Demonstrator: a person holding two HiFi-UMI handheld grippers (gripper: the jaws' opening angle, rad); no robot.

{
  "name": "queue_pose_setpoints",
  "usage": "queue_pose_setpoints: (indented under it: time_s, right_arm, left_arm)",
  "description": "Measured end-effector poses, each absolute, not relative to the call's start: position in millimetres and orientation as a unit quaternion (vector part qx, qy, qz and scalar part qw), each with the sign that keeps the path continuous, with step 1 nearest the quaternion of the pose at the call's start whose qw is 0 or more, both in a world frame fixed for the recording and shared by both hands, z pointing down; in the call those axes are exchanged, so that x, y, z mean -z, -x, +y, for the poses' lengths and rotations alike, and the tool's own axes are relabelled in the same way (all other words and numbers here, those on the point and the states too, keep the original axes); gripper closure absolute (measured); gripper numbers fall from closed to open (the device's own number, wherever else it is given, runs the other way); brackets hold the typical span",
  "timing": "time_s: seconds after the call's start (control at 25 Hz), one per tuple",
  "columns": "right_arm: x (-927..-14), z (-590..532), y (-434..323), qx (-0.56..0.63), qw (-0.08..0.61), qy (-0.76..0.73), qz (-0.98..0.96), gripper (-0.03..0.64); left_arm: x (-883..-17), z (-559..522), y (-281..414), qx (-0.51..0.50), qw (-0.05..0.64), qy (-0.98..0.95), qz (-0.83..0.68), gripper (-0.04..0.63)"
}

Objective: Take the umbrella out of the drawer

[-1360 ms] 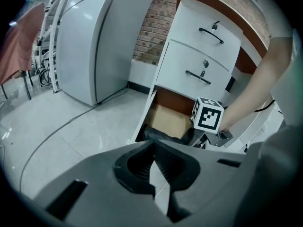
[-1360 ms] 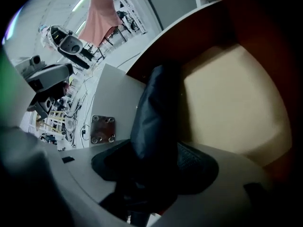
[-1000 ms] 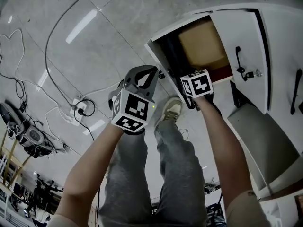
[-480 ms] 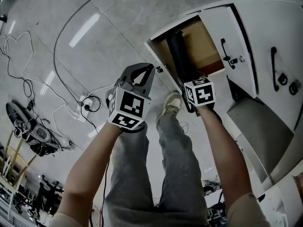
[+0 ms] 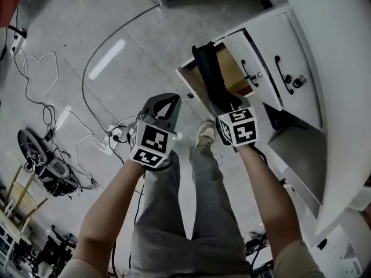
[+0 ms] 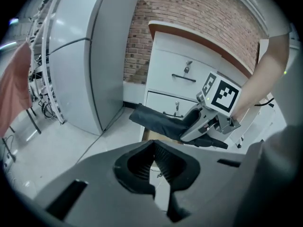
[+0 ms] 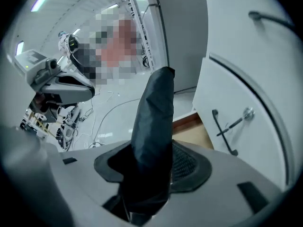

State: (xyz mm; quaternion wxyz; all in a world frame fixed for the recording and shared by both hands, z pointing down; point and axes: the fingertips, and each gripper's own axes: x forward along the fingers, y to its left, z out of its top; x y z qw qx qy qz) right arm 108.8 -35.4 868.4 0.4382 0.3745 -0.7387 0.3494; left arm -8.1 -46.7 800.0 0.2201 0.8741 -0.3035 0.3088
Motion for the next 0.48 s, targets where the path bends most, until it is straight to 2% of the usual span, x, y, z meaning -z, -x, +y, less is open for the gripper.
queue_pose_setpoints:
  time_s: [0.48]
  right_arm:
    - [-638, -51, -64, -0.27, 0.372, -0.397, -0.794, 0.39]
  left_arm:
    - [-628, -49, 33, -0.275, 0.205, -0.875, -0.343, 0.588]
